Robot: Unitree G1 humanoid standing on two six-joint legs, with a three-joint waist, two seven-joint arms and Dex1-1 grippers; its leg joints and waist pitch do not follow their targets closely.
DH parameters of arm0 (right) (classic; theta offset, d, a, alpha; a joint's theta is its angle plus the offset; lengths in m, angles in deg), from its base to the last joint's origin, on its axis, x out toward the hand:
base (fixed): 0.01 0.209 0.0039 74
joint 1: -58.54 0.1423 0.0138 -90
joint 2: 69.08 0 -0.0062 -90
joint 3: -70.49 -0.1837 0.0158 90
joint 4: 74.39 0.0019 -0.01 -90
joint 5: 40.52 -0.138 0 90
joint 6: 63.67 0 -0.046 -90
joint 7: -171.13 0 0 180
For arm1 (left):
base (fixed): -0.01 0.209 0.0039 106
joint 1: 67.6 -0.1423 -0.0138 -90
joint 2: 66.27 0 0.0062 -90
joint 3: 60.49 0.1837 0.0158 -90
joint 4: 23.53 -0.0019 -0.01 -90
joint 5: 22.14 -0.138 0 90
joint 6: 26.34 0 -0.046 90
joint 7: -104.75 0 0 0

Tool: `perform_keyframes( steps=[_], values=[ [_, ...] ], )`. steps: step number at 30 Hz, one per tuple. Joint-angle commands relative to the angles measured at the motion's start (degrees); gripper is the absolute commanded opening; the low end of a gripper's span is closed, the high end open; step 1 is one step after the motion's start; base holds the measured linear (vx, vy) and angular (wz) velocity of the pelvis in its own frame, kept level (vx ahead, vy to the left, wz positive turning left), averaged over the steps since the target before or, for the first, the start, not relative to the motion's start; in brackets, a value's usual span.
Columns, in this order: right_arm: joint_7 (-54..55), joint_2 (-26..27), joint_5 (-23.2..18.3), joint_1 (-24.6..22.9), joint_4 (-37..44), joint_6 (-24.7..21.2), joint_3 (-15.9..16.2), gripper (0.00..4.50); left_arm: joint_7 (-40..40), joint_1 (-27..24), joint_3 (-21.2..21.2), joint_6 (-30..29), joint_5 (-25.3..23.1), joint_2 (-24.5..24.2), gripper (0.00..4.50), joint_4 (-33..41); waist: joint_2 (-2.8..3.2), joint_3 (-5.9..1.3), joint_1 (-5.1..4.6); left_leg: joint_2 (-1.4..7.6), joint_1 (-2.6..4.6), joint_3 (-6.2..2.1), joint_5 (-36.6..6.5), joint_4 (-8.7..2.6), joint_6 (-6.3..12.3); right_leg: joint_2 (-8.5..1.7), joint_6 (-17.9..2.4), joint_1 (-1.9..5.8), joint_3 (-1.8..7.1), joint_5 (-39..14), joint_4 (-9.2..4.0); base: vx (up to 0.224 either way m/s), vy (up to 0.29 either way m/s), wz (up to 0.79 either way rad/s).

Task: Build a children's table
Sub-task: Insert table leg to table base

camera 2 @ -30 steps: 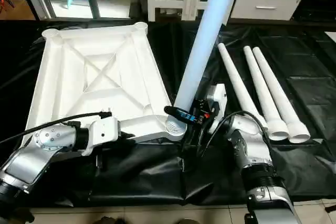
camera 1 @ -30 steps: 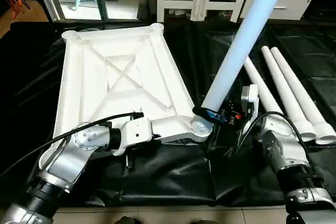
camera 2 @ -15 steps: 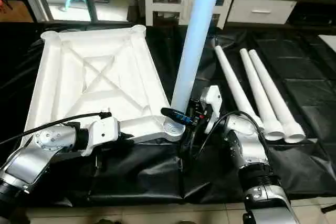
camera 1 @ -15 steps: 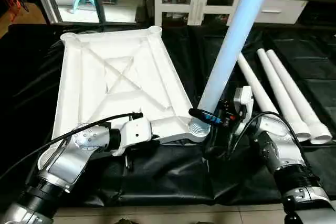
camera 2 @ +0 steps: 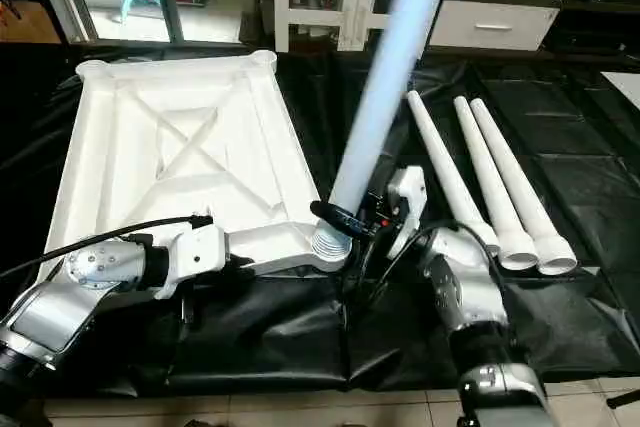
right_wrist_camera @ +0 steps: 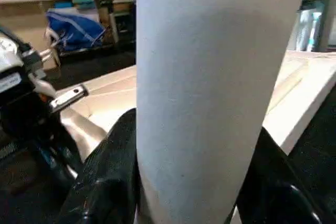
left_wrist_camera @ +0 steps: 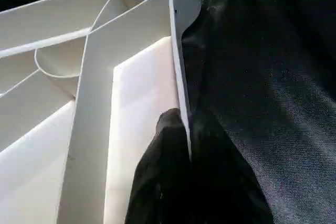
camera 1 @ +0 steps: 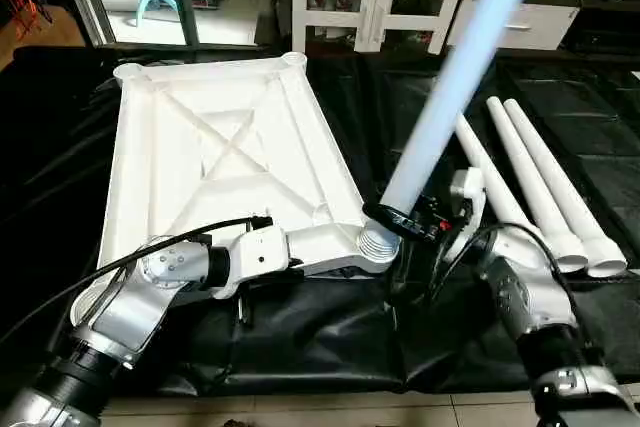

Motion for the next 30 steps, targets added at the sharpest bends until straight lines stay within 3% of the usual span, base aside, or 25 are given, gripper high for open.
perform_keyframes(
  steps=[1,6,12,15,20,30],
  values=[
    [2.8,-0.7,3.0,-3.6,-4.2,-3.4,0.5,1.85,-0.8,-1.0,2.0,0.1,-1.5,-0.6,0.01,-1.1,0.93,-1.50,-0.42,4.23,1.76,-2.30,-24.3,-5.62,-2.93,-4.19,-10.2,-0.79,2.49,-17.6,-5.12,0.000,0.000,0.00],
    [3.0,-0.8,4.7,-4.5,-3.5,-2.1,1.2,1.85,-0.9,-0.8,2.0,0.1,-1.6,-0.6,0.01,-1.3,1.03,-1.47,-0.35,4.22,1.74,-2.32,-24.5,-5.66,-3.20,-4.24,-10.0,-0.85,2.50,-17.8,-5.14,0.000,0.000,0.00],
    [2.9,-3.0,10.7,-5.2,-4.4,3.9,5.6,1.85,-0.9,-0.6,2.0,0.1,-1.7,-0.7,0.01,-1.5,0.92,-1.31,-0.35,4.24,1.75,-2.34,-24.9,-5.70,-3.29,-4.24,-9.4,-1.02,2.53,-18.9,-5.30,0.000,0.000,0.00],
    [2.6,-3.4,12.1,-5.3,-4.7,4.8,6.8,1.85,-0.9,-0.5,2.0,0.1,-1.7,-0.6,0.01,-1.5,0.83,-1.08,-0.51,4.18,1.73,-2.45,-26.6,-5.81,-3.47,-4.20,-8.8,-1.13,2.53,-20.9,-5.47,0.000,0.000,0.00],
    [3.1,-3.0,11.3,-5.3,-4.9,4.0,6.4,1.85,-0.9,-0.7,2.0,-0.1,-1.7,-0.7,0.01,-1.3,0.74,-1.05,-0.63,4.22,1.96,-2.81,-29.6,-5.99,-3.97,-4.21,-7.3,-1.54,2.57,-24.8,-5.86,0.000,0.000,0.00],
    [5.7,-2.0,8.4,-5.3,-5.5,2.7,4.5,1.85,-1.0,-0.9,1.9,-0.4,-1.7,-0.8,0.01,-0.9,0.86,-1.13,-0.67,4.21,1.83,-2.79,-28.9,-6.25,-4.02,-4.14,-7.2,-1.38,2.50,-23.0,-5.93,0.000,0.000,0.00]
  ],
)
